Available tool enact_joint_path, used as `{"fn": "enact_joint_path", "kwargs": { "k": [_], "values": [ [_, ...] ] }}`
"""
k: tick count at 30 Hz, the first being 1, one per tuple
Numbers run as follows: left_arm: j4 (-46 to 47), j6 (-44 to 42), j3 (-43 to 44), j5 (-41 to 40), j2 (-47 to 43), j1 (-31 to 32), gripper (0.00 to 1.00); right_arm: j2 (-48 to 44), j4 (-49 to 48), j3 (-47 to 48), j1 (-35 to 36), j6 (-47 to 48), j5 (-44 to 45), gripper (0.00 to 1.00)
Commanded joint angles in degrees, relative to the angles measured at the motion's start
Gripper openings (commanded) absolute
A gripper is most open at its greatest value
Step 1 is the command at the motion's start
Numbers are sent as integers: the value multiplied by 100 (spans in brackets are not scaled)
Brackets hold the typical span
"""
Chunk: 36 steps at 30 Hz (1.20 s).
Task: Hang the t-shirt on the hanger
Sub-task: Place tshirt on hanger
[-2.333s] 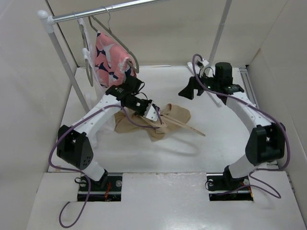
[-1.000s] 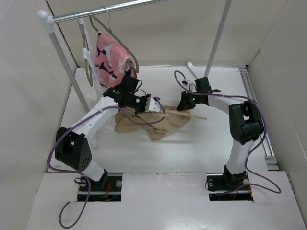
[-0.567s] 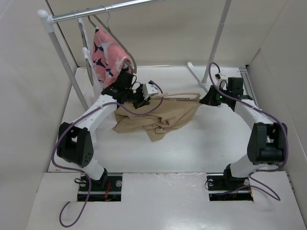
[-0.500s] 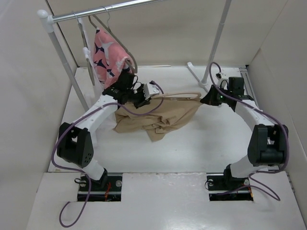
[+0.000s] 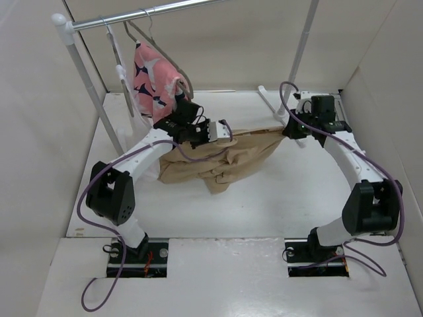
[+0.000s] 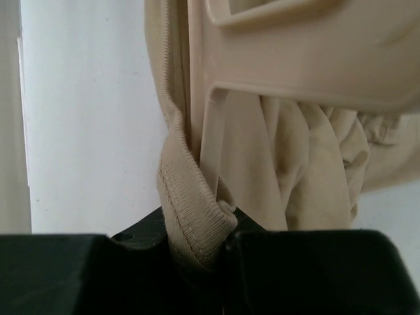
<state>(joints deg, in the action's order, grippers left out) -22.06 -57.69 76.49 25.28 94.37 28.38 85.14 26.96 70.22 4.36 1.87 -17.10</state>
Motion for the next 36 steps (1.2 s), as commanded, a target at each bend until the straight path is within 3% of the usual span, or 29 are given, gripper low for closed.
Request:
{"fn": "enact_joint_path", "kwargs": {
  "k": [1, 6, 10, 15, 17, 20, 25, 31, 32, 34, 35, 36],
  "values": [
    [-693, -513, 200, -534, 47, -175, 0, -375, 186, 246, -261, 321, 820, 0],
    [-1466, -1129, 401, -6, 99, -175, 0, -209, 784, 1002, 170, 709, 1717, 0],
    [-1538, -1139, 402, 47, 99, -122, 0, -209, 969, 1240, 293, 789, 2079, 0],
    [-1353, -297, 681, -6, 292, -201, 0, -498, 864, 1293, 960, 1647, 2027, 0],
    [-1353, 388, 937, 161, 538, -288, 0, -569, 968, 1293, 1206, 1869, 2394, 0],
    [-1537, 645, 1211, 92, 759, -368, 0, -403, 1319, 1415, 1348, 2116, 2816, 0],
    [-1327, 382, 930, -514, 619, -175, 0, -332, 1593, 1617, 2057, 2713, 2554, 0],
    [-1476, 251, 1175, 652, 391, -114, 0, -332, 1049, 1593, 2219, 2714, 843, 0],
    [-1476, 189, 1175, 819, 302, -114, 0, -280, 796, 1426, 2157, 2714, 510, 2],
    [-1407, 91, 1044, 1144, 65, -114, 0, -226, 609, 1302, 2087, 2836, -210, 14],
    [-1406, 13, 1044, 1207, 3, -53, 0, -35, 661, 1302, 1965, 2837, -362, 36],
    [-1406, 12, 991, 1208, 3, -52, 0, 54, 757, 1415, 1876, 2897, -477, 47]
  ]
}}
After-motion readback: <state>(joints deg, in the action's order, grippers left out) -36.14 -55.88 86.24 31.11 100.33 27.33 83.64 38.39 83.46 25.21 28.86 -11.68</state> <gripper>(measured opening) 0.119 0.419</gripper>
